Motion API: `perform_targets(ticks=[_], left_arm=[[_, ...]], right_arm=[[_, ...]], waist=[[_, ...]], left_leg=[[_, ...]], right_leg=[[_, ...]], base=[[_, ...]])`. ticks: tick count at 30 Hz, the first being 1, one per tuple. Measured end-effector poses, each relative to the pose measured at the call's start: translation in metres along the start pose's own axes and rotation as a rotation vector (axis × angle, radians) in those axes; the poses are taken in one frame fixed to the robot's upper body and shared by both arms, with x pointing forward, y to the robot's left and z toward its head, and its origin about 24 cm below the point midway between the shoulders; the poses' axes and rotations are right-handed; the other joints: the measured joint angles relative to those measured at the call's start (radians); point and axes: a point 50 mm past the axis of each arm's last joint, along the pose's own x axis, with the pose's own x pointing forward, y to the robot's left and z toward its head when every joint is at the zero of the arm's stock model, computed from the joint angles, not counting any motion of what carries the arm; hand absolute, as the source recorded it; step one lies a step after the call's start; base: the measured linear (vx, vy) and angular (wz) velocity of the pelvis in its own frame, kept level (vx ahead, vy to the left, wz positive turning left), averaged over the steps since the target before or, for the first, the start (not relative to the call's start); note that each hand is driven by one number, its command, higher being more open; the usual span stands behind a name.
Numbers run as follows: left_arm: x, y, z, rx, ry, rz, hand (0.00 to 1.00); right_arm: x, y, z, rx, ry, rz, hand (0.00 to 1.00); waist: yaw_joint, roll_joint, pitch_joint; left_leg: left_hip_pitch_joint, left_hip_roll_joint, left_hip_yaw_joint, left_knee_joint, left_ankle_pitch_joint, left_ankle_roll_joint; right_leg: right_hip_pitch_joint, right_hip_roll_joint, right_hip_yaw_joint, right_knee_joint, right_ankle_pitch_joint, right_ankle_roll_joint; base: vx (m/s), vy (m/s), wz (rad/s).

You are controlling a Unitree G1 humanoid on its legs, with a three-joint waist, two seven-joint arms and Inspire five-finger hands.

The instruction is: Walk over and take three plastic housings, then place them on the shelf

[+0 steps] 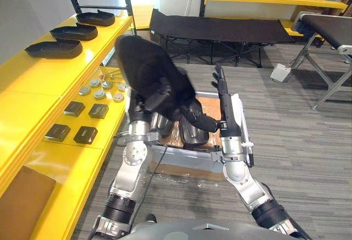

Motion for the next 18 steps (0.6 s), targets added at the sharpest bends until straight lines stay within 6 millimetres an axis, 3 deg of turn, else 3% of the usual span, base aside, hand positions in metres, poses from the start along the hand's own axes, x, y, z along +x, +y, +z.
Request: perform_targets(ticks=[5,10,13,18], left_arm=[[-0.003,0.038,0.002,0.241,-0.059,0.195,0.00],[-0.007,0.059,0.013,0.514,-0.177,0.246,0.00],[-0.014,0.064,0.018,0.504,-0.185,0.230,0.00],[-0.039,0.069,0.000,0.302,-0.042,0.175,0.00]], right_arm=[[-0.012,-0.013,-0.013,0.029,0.128,-0.093,1.00],[-0.029,-0.026,-0.028,0.152,0.281,-0.094,1.00],[-0.051,-0.034,-0.040,0.181,0.408,-0.049,1.00],[-0.079,-0.053,-0.052,0.194,0.538,-0.090,1.00]], waist=[[0.007,0.000,0.000],[0.008,0.003,-0.002],[0.001,0.010,-0.006],[-0.004,0.020,-0.009]], left_leg=[[-0.004,0.000,-0.002,0.000,-0.002,-0.002],[-0.021,0.000,0.001,0.001,-0.004,-0.003],[-0.022,0.000,0.011,0.002,-0.003,-0.002],[-0.010,0.002,0.038,0.003,-0.010,-0.006]], right_leg=[[-0.002,0.000,-0.004,0.000,-0.007,-0.003],[-0.019,0.000,-0.002,0.000,-0.008,-0.005],[-0.023,0.000,0.007,0.000,-0.008,-0.004],[-0.026,0.001,0.036,0.000,-0.001,0.004]], base=[[0.00,-0.001,0.02],[0.00,0.000,0.00],[0.03,0.000,-0.09],[0.02,0.001,-0.17]])
